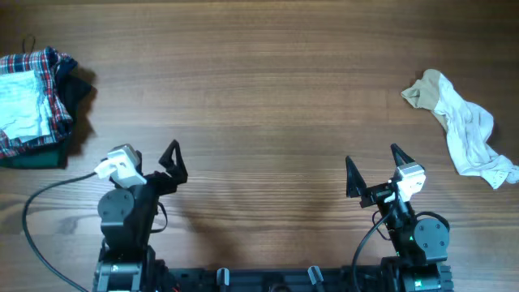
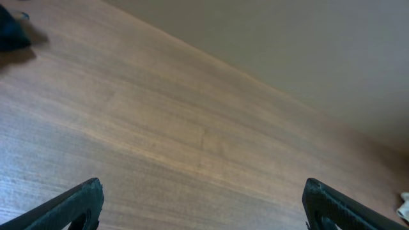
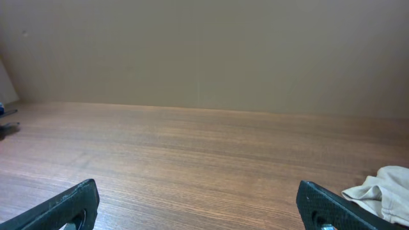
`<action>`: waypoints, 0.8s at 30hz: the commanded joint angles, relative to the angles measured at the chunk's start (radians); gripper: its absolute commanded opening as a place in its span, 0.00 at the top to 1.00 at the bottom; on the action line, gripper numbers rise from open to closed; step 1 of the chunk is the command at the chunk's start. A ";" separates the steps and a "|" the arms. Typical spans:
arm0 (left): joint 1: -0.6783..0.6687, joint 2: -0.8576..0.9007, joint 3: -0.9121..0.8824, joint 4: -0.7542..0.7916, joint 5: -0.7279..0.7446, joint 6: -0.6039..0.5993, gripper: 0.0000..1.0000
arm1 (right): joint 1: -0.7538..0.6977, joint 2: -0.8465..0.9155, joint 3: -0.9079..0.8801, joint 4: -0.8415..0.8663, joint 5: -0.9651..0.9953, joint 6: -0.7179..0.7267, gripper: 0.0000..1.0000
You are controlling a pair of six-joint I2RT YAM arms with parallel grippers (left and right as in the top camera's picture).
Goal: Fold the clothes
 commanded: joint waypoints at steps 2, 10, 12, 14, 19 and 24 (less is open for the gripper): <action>0.004 -0.073 -0.066 0.060 0.012 0.006 0.00 | 0.003 -0.004 -0.001 0.002 0.010 0.003 0.00; 0.017 -0.211 -0.171 0.099 0.009 0.005 0.00 | 0.003 -0.004 -0.001 0.002 0.010 0.003 0.00; 0.017 -0.253 -0.186 0.080 0.006 0.006 0.00 | 0.003 -0.004 -0.001 0.002 0.010 0.003 0.00; 0.017 -0.262 -0.186 0.079 -0.004 0.010 0.00 | 0.003 -0.004 -0.001 0.002 0.010 0.003 0.00; 0.017 -0.335 -0.186 0.003 -0.001 0.218 0.00 | 0.003 -0.004 -0.001 0.002 0.009 0.003 0.00; 0.016 -0.413 -0.186 -0.011 0.014 0.369 0.00 | 0.003 -0.002 -0.001 0.002 0.010 0.003 0.00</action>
